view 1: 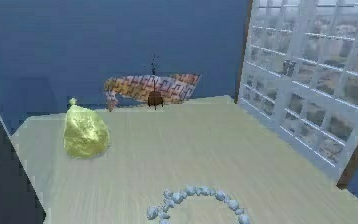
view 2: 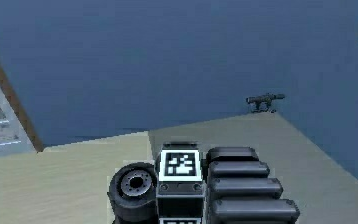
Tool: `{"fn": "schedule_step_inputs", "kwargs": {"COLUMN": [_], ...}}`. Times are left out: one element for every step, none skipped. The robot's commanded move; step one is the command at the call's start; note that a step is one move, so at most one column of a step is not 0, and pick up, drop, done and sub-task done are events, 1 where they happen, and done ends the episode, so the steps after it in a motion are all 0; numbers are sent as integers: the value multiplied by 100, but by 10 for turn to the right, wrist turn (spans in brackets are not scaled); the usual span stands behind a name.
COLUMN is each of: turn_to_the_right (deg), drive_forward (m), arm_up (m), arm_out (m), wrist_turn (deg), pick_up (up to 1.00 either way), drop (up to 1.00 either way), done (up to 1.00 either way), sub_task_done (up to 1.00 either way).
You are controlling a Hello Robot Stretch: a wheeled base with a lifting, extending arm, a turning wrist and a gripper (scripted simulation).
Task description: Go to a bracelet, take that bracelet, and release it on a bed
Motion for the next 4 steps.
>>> {"fn": "schedule_step_inputs", "kwargs": {"turn_to_the_right": [-330,0,-30,0], "drive_forward": [0,100,0,40], "arm_up": [0,0,0,0], "arm_out": [0,0,0,0], "wrist_turn": [0,0,0,0], "pick_up": [0,0,0,0], "drop": [0,0,0,0], "done": [0,0,0,0], "sub_task_done": [0,0,0,0]}}
